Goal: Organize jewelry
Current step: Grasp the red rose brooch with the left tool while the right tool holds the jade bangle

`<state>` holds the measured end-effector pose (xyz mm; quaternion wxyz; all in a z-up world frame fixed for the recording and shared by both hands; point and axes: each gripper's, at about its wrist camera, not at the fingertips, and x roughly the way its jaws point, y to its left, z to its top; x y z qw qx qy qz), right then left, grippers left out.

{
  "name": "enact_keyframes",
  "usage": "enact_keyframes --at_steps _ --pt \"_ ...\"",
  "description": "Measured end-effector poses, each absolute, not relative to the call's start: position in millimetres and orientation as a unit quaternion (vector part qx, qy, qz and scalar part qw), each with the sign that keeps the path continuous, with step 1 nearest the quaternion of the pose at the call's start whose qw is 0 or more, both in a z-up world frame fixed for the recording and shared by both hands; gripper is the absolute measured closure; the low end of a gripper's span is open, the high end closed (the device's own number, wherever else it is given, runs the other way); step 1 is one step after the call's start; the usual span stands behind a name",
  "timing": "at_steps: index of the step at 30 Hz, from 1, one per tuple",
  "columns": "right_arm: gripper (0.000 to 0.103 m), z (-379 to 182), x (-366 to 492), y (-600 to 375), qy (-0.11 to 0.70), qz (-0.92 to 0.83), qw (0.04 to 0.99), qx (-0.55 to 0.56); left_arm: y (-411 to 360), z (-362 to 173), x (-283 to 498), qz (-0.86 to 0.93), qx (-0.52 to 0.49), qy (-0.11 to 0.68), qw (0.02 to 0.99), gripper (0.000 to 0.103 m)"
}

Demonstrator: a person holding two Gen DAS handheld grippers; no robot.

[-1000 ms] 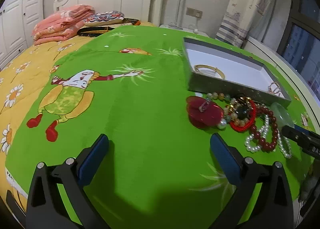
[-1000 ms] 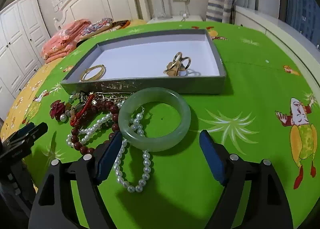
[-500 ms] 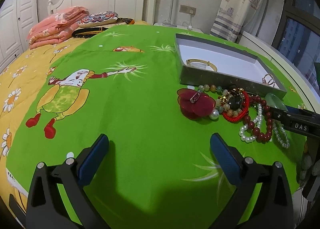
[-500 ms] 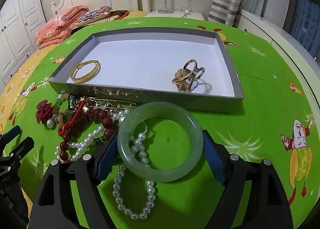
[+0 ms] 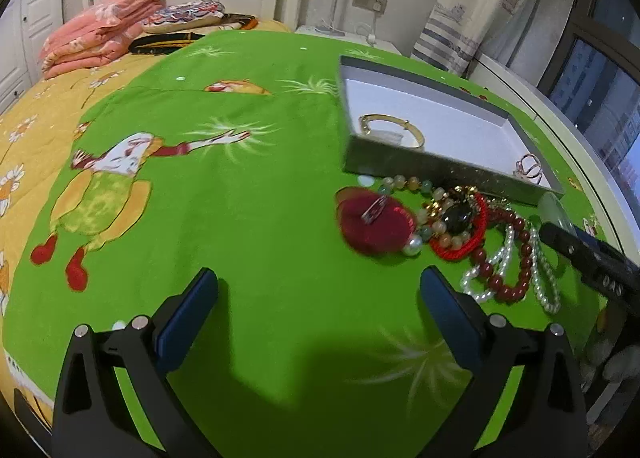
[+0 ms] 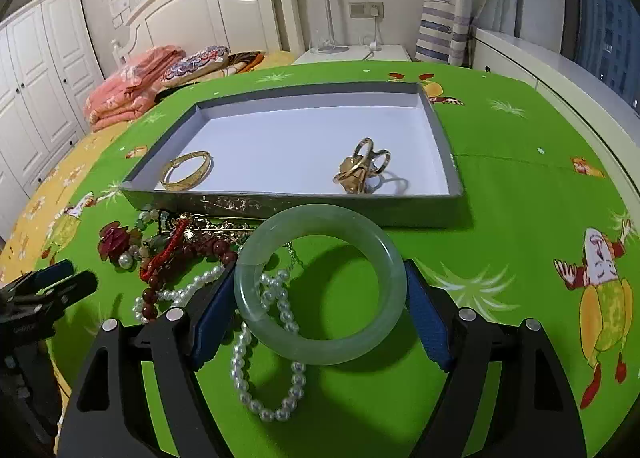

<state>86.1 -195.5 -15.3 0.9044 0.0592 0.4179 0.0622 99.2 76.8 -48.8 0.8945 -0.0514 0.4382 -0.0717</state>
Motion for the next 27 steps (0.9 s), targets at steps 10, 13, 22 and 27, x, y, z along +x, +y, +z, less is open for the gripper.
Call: enact_keyframes --at_steps 10,13,22,27 --pt "0.028 -9 74 -208 0.402 0.069 0.909 0.084 46 -46 123 -0.072 -0.004 0.437 0.897 0.013" --pt "0.028 -10 73 -211 0.400 0.072 0.909 0.092 42 -48 122 -0.059 0.016 0.433 0.899 0.014" --pt "0.028 -10 73 -217 0.398 0.076 0.908 0.105 55 -36 124 0.000 0.061 0.397 0.916 0.015" --pt "0.028 -11 74 -219 0.399 0.075 0.908 0.107 104 -18 139 0.064 0.019 0.383 0.921 0.016"
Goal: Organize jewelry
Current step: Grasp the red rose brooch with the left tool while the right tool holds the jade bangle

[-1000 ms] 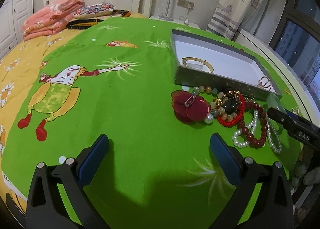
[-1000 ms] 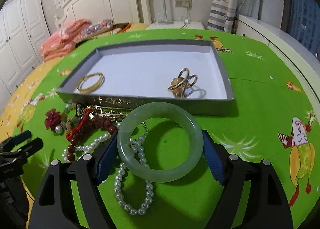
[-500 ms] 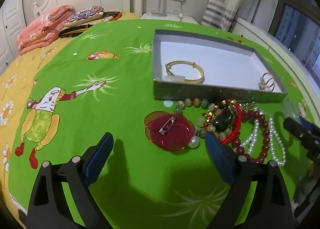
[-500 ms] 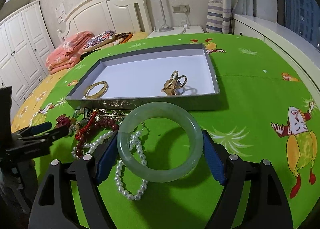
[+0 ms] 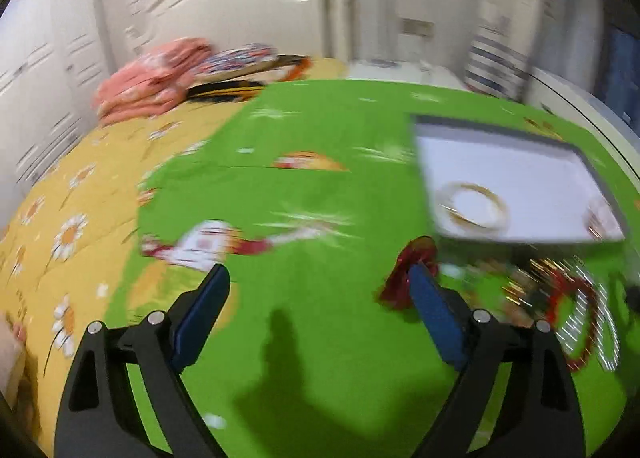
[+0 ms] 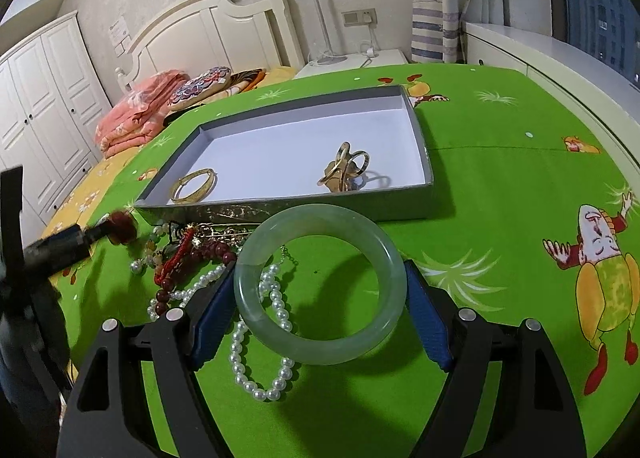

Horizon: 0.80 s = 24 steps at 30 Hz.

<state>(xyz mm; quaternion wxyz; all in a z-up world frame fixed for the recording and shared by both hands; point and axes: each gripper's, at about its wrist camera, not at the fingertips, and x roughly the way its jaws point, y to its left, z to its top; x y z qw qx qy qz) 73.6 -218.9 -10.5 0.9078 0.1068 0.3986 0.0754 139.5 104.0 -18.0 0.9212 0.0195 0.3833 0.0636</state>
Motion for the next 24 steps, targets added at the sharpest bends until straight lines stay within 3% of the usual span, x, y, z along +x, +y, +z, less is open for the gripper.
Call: enact_keyframes --at_steps 7,17,22,24 --pt "0.028 -13 76 -216 0.403 0.074 0.907 0.097 146 -21 137 0.079 -0.013 0.394 0.916 0.016" --pt "0.028 -8 71 -211 0.397 0.074 0.910 0.090 102 -41 164 -0.001 0.025 0.428 0.903 0.015" --pt "0.028 -6 70 -213 0.395 0.075 0.911 0.092 95 -51 181 -0.009 0.029 0.453 0.891 0.022" --pt "0.028 -6 70 -214 0.394 0.074 0.911 0.093 95 -51 183 -0.016 0.029 0.456 0.889 0.031"
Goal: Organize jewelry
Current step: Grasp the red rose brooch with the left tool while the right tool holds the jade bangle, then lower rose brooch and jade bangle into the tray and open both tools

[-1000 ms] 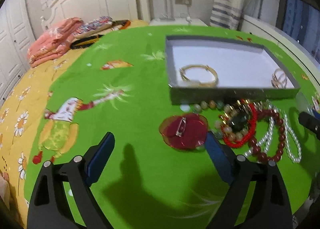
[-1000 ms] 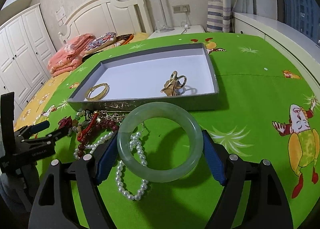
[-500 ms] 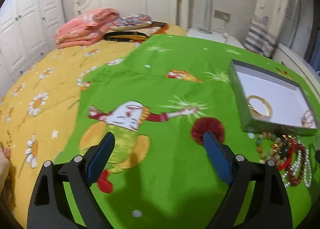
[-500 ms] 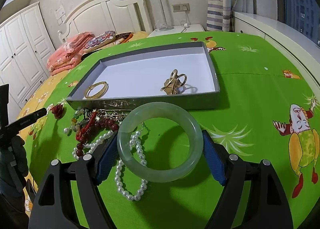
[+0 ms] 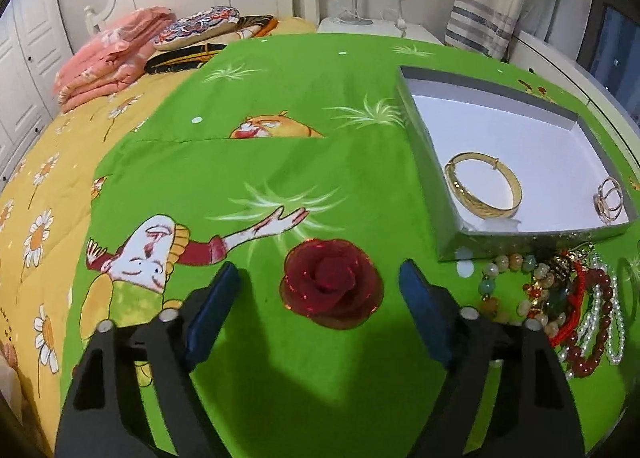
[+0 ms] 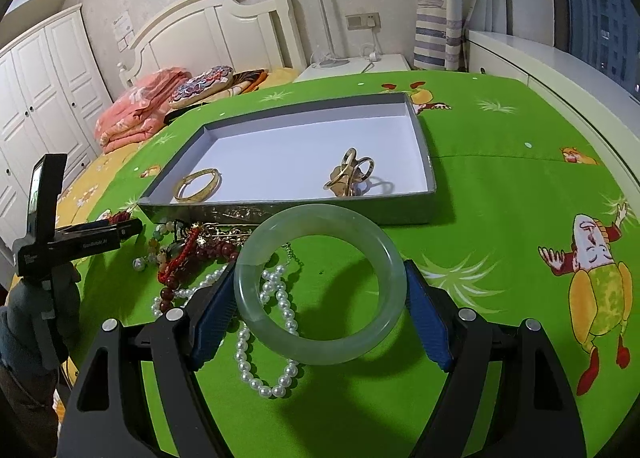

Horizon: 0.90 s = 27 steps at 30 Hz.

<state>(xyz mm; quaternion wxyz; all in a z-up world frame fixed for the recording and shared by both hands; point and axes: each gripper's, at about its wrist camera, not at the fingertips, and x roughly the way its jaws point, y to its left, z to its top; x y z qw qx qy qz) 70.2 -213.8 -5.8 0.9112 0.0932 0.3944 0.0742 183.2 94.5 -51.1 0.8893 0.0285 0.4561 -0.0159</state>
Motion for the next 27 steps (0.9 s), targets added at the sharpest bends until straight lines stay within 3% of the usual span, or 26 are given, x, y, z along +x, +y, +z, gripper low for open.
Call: enact_keyframes --at_steps 2,4,17,27 --pt "0.028 -6 70 -214 0.395 0.075 0.911 0.094 94 -50 182 -0.023 0.031 0.455 0.890 0.047" --pt "0.028 -6 70 -214 0.394 0.076 0.911 0.092 91 -49 179 -0.031 0.038 0.451 0.891 0.055" --pt "0.028 10 71 -213 0.375 0.079 0.921 0.070 83 -15 156 -0.053 0.037 0.414 0.908 0.055" --pt "0.028 31 123 -224 0.365 0.075 0.927 0.041 17 20 199 -0.116 0.060 0.390 0.911 0.055"
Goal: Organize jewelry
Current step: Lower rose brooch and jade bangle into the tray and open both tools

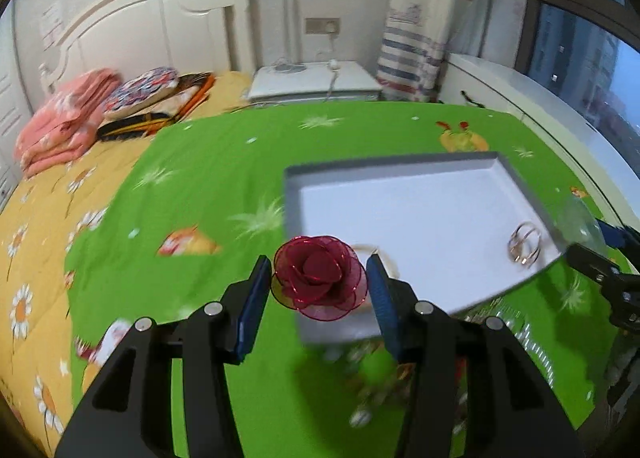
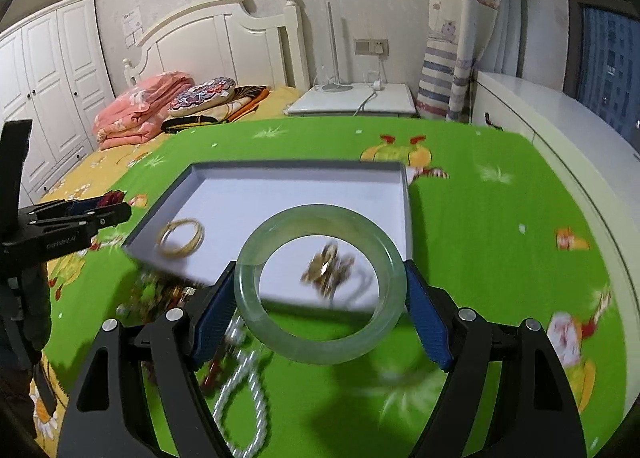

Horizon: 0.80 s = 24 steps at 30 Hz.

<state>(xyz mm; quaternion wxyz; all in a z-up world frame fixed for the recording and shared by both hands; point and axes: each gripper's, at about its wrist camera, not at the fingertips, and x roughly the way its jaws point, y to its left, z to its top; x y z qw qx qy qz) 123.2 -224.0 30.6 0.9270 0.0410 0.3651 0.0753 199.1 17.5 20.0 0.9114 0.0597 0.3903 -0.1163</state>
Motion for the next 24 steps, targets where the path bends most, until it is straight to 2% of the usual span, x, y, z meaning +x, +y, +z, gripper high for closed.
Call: enact_keyframes --at_steps 6,12,19,24 --pt "0.028 25 179 -227 0.393 0.091 0.915 0.022 -7 11 243 -0.131 0.059 0.409 0.901 0.055" --pt "0.028 4 239 -230 0.454 0.106 0.885 0.020 -24 -15 287 -0.116 0.084 0.437 0.888 0.055" --pt "0.028 -15 268 -218 0.486 0.083 0.869 -0.041 -27 -39 316 -0.092 0.105 0.464 0.875 0.054" --pt "0.028 -21 271 -213 0.486 0.091 0.868 -0.047 -26 -40 318 -0.096 0.101 0.470 0.871 0.048"
